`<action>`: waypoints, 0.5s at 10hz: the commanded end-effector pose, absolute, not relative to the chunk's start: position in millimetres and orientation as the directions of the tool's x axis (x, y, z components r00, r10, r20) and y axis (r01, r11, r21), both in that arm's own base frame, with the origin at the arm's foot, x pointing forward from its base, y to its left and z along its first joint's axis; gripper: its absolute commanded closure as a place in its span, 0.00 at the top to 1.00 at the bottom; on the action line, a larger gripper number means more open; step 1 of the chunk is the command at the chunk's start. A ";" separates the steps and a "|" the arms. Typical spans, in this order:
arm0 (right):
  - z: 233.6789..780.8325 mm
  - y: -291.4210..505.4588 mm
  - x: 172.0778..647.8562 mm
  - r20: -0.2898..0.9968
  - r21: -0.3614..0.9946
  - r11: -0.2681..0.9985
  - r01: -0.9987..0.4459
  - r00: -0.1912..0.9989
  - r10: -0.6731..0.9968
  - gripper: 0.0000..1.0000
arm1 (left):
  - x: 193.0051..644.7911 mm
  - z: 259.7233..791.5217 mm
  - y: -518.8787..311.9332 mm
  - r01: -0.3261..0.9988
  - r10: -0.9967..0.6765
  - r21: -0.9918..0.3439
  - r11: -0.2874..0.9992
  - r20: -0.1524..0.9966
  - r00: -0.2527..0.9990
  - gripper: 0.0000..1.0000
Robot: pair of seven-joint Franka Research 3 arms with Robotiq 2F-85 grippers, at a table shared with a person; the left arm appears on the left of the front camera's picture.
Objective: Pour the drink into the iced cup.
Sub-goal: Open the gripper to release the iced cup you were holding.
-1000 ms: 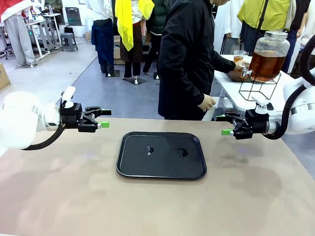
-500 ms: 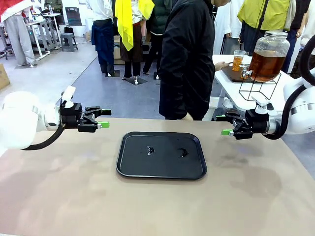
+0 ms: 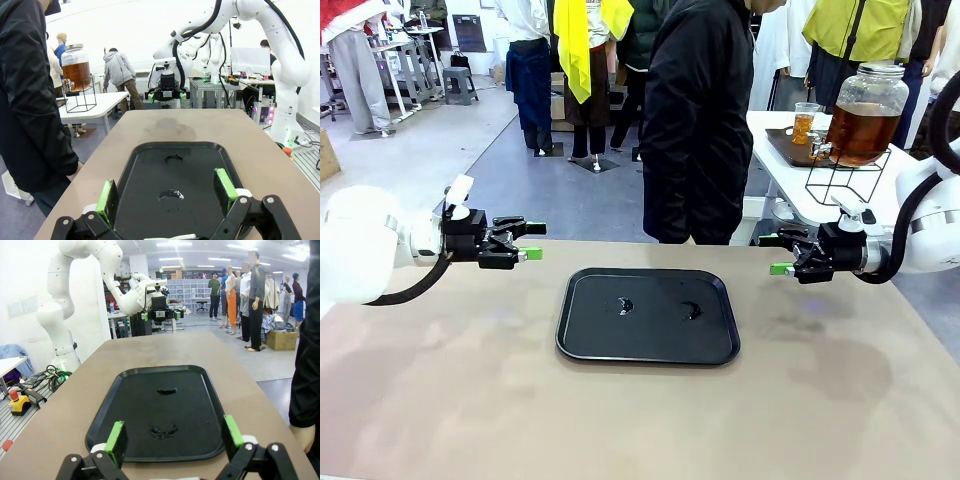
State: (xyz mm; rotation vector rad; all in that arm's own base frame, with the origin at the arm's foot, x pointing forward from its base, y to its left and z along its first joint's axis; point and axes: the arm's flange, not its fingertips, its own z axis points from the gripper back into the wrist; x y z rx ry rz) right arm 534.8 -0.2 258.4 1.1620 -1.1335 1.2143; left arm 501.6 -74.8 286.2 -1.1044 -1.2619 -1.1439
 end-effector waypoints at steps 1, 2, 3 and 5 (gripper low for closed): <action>260.5 0.7 535.0 0.997 0.029 -0.001 -1.000 0.028 0.076 1.00 | 501.0 287.4 -75.0 0.993 -0.020 0.020 0.116 1.000 -0.018 1.00; 260.5 0.7 535.0 0.997 0.029 -0.001 -1.000 0.028 0.076 1.00 | 501.0 287.4 -75.0 0.993 -0.020 0.020 0.116 1.000 -0.018 1.00; 260.5 0.7 535.0 0.997 0.029 -0.001 -1.000 0.028 0.076 1.00 | 501.0 287.4 -75.0 0.993 -0.020 0.020 0.116 1.000 -0.018 1.00; 260.5 0.7 535.0 0.997 0.029 -0.001 -1.000 0.028 0.076 1.00 | 501.0 287.4 -75.0 0.993 -0.020 0.020 0.116 1.000 -0.018 1.00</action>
